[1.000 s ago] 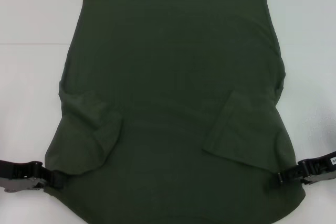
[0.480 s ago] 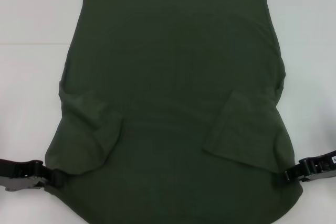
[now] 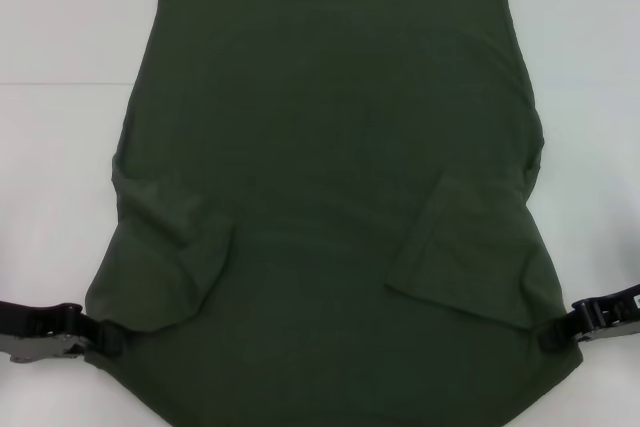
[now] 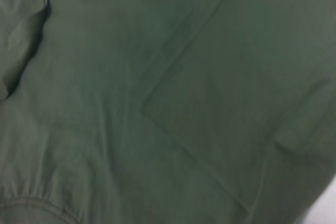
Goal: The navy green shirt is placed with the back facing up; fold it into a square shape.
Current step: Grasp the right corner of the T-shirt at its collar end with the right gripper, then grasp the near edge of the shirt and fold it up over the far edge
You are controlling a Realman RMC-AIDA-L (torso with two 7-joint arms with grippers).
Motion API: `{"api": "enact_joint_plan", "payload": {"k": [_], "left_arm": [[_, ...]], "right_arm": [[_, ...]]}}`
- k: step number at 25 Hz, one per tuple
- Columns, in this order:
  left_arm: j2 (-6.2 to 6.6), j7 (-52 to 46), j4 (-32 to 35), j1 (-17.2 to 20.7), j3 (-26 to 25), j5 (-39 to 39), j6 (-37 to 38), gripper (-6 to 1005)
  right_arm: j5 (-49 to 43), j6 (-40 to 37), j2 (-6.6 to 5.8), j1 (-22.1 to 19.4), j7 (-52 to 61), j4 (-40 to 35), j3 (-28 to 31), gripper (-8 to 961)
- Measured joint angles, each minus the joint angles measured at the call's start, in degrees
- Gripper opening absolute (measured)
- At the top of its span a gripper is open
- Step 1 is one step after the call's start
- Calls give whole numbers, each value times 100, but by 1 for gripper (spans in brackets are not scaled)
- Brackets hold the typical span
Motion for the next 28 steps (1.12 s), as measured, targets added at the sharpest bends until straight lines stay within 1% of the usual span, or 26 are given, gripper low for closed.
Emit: {"api": "enact_joint_plan", "payload": {"k": [4,7,9,13,17,20,22,24,28], "left_arm": [[11,17,-2,-1,-42,-36,-5,44],[33,24,-17,-1,-43,-105,38,44],[61,0,-48,0,-44,-124,109,43],[135,-17,-125,42,-49,-132,414,43],[160,1,-168,148,-80,-134,834,44],[160,56,-203,286,-136,-133,1186,44],[152,98,-220,355,-140,-132,1399,44],[134,150,-220,420,-143,-118,1631,44],[114,233,-255,510,-135,-88,2002,44]], "right_arm": [[-2,16,-14,-14,-84,-19,10,99],[7,-56,-54,-12,-189,-20,20,60],[12,-174,-98,-10,-342,-18,8,60],[0,-599,-243,-4,-901,4,0,59],[-2,-1123,-395,-32,-1438,9,-4,59],[-5,-1400,-446,-54,-1755,33,-39,59],[-36,-1589,-453,-66,-1981,43,-124,58],[-167,-1739,-428,-70,-2177,44,-232,58],[-414,-1937,-306,-72,-2512,50,-385,58]]}}
